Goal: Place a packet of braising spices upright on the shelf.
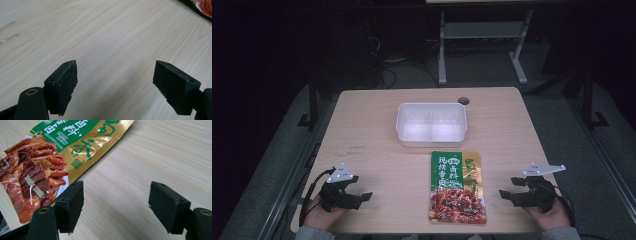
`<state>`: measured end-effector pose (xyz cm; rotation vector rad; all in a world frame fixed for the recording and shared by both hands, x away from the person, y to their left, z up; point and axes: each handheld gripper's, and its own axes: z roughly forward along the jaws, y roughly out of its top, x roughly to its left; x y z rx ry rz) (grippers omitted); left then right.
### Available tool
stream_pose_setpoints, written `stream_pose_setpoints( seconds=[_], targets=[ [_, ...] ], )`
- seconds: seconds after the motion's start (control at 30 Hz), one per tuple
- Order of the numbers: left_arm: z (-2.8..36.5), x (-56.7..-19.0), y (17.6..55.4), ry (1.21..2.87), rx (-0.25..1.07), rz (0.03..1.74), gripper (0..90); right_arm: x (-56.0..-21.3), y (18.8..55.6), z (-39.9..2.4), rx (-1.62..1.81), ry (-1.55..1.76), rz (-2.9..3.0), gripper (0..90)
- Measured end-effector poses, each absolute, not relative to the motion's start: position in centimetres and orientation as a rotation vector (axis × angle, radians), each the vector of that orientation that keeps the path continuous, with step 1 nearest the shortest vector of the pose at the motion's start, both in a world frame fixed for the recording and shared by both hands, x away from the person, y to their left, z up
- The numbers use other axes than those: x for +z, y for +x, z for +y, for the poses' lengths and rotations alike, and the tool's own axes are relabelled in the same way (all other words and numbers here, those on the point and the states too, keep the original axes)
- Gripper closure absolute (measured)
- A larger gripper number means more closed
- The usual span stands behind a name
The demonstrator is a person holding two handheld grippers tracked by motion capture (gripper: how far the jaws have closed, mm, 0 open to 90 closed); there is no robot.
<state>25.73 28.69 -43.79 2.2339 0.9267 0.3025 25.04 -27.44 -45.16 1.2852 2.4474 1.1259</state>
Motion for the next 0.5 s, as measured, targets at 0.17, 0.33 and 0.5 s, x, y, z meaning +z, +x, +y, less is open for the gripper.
stream_pose_setpoints(
  seconds=[0.17,0.33,0.5],
  targets=[
    [27.5,-43.6,25.5,2.233,0.283,0.89,22.9,-45.2,25.1,-27.4,1.122,1.282,2.446,27.7],
    [24.9,-43.3,25.1,2.261,0.251,0.791,29.2,-45.1,25.1,-27.4,1.129,1.28,2.436,27.7],
    [23.4,-42.8,25.1,2.255,0.207,0.736,36.9,-45.1,25.0,-27.4,1.132,1.283,2.427,27.6]
  ],
)
